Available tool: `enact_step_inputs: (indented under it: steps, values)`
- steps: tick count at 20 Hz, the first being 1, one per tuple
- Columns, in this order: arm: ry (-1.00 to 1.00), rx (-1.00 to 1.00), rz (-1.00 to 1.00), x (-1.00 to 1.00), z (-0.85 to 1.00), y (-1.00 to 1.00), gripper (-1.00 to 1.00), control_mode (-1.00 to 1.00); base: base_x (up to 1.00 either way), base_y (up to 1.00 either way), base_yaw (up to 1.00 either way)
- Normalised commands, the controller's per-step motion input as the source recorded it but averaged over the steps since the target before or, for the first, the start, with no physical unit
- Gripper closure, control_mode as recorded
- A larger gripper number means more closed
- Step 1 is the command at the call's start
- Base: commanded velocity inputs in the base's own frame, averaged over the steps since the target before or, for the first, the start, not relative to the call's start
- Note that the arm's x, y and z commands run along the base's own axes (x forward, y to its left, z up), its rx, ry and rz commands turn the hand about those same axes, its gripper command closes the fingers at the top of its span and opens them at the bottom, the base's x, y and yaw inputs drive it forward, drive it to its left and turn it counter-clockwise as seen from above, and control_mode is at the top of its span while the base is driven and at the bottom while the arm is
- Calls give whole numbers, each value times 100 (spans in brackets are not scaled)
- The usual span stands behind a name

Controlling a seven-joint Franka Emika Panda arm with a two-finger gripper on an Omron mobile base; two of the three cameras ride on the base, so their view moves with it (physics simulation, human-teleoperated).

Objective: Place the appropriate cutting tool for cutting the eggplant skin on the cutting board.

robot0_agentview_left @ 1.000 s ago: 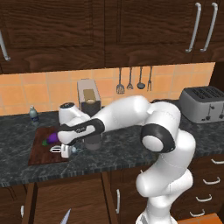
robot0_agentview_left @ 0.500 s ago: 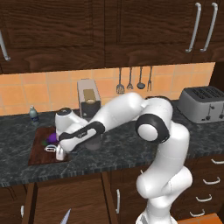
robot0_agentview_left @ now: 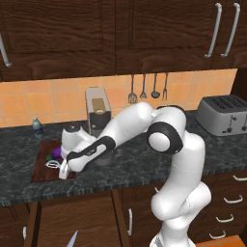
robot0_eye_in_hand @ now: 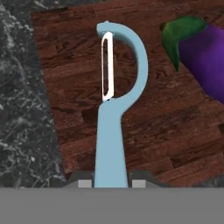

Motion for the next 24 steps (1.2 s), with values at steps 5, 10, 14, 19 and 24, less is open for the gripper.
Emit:
enact_step_inputs:
  steps: [5,10,14,19,24]
  values:
    - [-3,6,0,0,-2,0,-100,-100,0,0,0]
    - [-5,4,0,0,0,0,-100,-100,0,0,0]
    - [-5,7,0,-21,55,0,-100,-100,0,0,0]
    - [-3,6,-2,-97,100,-9,-100,-100,0,0,0]
    - [2,0,-19,-100,99,-72,-100,-100,0,0,0]
